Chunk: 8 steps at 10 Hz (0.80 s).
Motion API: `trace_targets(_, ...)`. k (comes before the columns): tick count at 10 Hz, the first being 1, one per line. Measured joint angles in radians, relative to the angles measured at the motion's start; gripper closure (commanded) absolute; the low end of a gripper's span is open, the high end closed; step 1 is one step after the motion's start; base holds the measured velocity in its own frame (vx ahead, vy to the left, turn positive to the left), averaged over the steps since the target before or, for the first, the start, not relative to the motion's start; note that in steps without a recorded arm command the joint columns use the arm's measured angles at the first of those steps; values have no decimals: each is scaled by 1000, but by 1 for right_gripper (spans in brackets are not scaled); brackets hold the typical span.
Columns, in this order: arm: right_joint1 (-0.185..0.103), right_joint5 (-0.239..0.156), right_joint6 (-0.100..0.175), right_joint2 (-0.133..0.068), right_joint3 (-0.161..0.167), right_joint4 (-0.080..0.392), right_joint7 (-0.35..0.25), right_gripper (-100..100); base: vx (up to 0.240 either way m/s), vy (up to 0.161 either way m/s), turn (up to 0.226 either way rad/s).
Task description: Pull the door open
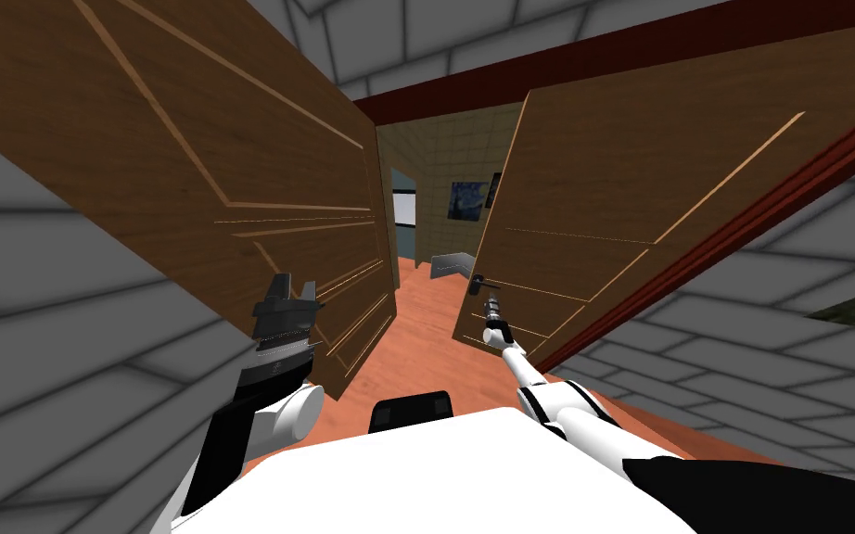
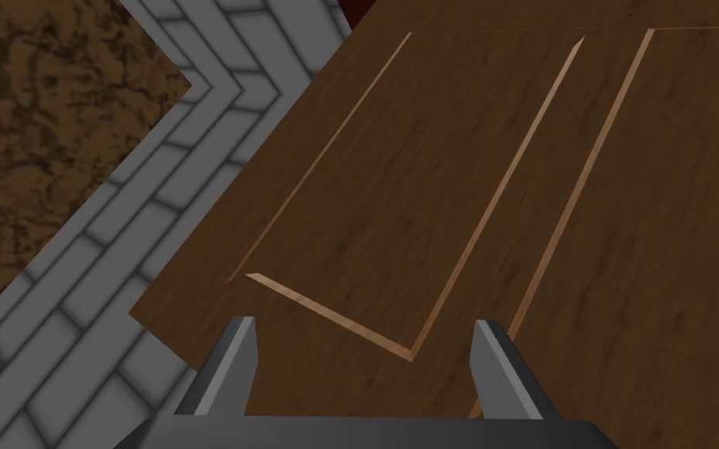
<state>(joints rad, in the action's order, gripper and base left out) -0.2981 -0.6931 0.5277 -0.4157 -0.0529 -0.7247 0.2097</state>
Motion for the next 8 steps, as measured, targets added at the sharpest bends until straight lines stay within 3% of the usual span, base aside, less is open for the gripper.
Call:
trace_targets(4,-38,-35,-4,-20,-2,77,11,-100,42,-16,26)
trace_targets(8,-38,-36,-4,-22,-6,82,13,-100,152,-81,21)
